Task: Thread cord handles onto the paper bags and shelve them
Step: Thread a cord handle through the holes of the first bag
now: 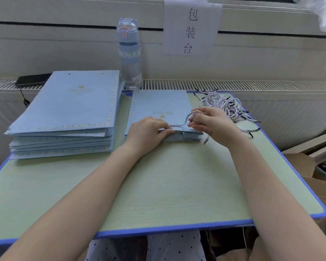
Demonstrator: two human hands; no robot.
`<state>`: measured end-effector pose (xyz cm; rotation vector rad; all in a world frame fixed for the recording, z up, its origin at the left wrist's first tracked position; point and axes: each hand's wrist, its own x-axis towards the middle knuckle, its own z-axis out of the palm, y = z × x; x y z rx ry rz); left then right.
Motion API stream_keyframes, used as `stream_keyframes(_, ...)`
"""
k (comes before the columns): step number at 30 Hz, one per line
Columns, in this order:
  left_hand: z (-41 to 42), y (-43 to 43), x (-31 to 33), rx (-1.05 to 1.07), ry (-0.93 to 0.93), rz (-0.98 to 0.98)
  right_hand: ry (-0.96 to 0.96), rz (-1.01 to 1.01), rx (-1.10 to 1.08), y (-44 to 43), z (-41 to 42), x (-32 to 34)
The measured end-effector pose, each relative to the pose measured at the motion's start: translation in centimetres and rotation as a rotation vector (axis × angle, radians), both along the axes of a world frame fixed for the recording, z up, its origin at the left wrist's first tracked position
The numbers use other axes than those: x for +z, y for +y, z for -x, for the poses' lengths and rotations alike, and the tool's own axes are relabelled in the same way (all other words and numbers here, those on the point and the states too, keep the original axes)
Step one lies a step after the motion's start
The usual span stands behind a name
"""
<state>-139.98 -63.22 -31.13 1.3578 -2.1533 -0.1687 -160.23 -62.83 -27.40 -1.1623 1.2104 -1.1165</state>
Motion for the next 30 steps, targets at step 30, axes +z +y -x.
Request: stream_keyframes(30,-0.1,0.8,-0.8,-0.100,0.019,0.334,0.438,0.161,0.077,0.7,-0.4,-1.0)
